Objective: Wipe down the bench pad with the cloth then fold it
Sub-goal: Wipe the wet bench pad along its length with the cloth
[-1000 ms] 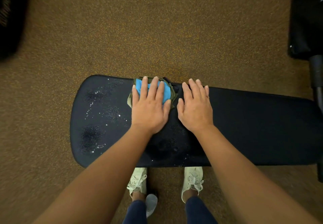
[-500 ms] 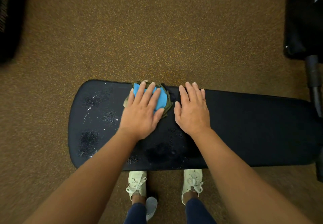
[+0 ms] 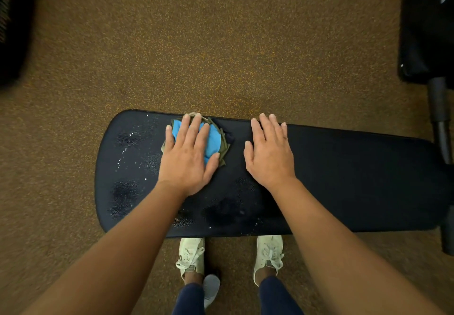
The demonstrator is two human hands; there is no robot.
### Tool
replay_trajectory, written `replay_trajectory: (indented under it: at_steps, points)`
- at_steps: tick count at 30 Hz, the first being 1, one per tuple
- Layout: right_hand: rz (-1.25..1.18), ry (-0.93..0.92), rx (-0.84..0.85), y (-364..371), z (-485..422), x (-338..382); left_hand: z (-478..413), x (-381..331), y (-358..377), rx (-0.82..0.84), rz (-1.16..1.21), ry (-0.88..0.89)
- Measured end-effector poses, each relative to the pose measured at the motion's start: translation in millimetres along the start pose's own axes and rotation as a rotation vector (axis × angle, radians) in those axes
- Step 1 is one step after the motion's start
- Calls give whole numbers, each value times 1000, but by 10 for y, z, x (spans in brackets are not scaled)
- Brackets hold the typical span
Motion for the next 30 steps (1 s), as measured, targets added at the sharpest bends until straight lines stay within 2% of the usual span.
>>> replay_trajectory:
  at_steps: [3, 6, 9, 14, 16, 19, 21, 22, 24, 27, 29, 30]
  points:
    - [0, 7, 13, 10, 0, 5, -132, -39, -19, 6, 73, -183]
    - [1, 11, 12, 17, -5, 6, -132, -92, 25, 9, 34, -242]
    - [5, 13, 12, 19, 2, 2, -51, -132, 38, -3, 26, -178]
    - [7, 8, 24, 23, -2, 1, 110, 15, 40, 16, -19, 83]
    - [4, 0, 16, 16, -5, 2, 34, 117, 37, -13, -9, -19]
    - [-8, 0, 0, 8, 6, 6, -19, 77, 47, -63, 78, -389]
    - [-12, -4, -3, 0, 8, 10, 71, -130, 73, -82, 133, -473]
    - [-16, -7, -6, -5, 7, 7, 144, -258, 91, -72, 129, -419]
    - [-23, -13, -8, -5, 0, -3, 331, -443, 124, -15, 78, -200]
    - [-20, -23, 0, -6, -3, -8, 430, -355, 99, 11, 39, 88]
    - [-17, -26, 5, -6, -9, -12, 344, -245, 82, -4, 1, 111]
    - [-18, -26, 9, -5, -10, -12, 288, -200, 87, -8, 13, 41]
Point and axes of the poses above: each hand's wrist, its own z-axis away from the middle knuckle, its own y-axis out of the palm, x = y × z, the point moved 8 cm from there along -z, towards the middle knuckle
